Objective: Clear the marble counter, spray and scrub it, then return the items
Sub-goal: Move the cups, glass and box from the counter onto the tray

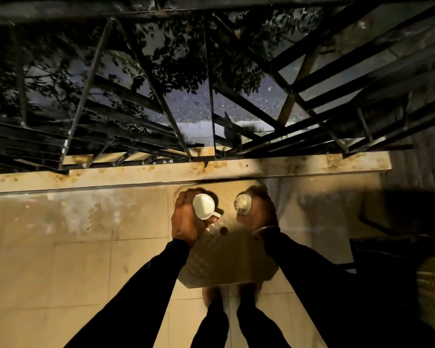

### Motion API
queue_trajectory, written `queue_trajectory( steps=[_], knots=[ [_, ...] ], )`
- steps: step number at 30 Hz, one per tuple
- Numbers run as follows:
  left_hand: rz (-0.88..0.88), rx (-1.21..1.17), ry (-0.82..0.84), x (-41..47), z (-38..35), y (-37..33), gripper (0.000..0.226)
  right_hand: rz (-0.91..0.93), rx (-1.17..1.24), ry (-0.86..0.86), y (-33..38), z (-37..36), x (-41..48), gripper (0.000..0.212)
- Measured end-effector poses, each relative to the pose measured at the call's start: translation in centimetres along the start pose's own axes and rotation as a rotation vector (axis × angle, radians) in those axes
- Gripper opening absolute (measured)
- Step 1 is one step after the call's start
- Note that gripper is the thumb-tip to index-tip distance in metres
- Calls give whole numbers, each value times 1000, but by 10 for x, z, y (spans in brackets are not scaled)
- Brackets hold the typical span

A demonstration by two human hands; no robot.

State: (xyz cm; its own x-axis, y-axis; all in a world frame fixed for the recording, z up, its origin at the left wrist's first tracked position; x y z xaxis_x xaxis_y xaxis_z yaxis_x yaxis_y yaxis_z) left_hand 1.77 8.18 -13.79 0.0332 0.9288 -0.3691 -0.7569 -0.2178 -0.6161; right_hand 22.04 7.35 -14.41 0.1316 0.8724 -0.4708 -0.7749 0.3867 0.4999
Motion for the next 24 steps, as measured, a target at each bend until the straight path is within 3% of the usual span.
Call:
queue_trajectory(
  steps=[5,7,10,13,17,19,20,24],
  knots=[
    [4,-10,63,-12,3,0,102,-39,11,14,5,7,-9,98],
    [-8,-26,34,-26,15,-13,100,-44,-20,-24,10,22,-22,98],
    [-54,-36,-6,-55,36,-44,82,-17,-76,-96,20,53,-48,88],
    [-194,78,-79,-79,60,-72,64,-5,-178,-187,42,78,-69,57],
    [-459,128,-169,-124,93,-155,41,-156,40,-265,63,155,-142,29],
    [-596,83,-142,-146,101,-204,33,-196,140,-313,65,195,-187,22],
    [-675,45,-115,-160,101,-236,32,-178,146,-425,59,222,-214,16],
    [-880,-26,34,-226,89,-364,28,-152,11,-599,18,320,-320,14]
  ],
)
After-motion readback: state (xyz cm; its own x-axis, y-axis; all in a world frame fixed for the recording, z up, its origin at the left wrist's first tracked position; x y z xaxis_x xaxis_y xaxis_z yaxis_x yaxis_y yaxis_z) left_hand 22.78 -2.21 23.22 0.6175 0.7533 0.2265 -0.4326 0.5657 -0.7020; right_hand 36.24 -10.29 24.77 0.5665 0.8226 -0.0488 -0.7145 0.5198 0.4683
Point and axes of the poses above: each hand's wrist, its own x-axis towards the middle knuckle, its own z-axis out of the back of the hand, y = z × x, the point moved 1 cm from there along x, towards the middle knuckle, and after that the axes turned 5 degrees about y, right-handed, at the moved point
